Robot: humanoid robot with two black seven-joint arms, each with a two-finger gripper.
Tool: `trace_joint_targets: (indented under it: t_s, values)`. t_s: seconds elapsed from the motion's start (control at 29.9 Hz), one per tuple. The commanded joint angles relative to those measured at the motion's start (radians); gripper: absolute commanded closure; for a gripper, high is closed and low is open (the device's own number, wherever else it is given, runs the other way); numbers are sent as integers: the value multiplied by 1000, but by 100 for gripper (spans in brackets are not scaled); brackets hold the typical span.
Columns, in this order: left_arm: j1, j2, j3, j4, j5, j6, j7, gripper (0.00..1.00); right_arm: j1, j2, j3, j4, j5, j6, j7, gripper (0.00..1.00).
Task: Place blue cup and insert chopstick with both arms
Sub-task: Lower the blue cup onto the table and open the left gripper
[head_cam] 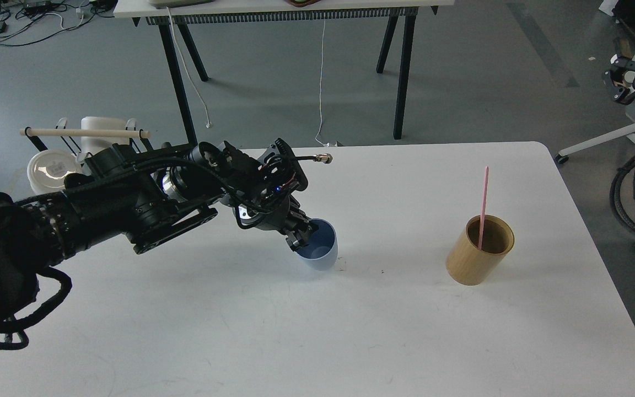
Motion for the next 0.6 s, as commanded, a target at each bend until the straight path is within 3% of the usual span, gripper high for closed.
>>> trace_joint_targets:
  t_s: [0.0, 0.57]
  values:
    - [-1, -2, 1, 0, 0, 0, 0, 99, -2, 0, -1, 0, 0, 5, 0, 0]
    - [-4, 6, -1, -3, 0, 0, 0, 93, -6, 2, -1, 0, 0, 7, 0, 0]
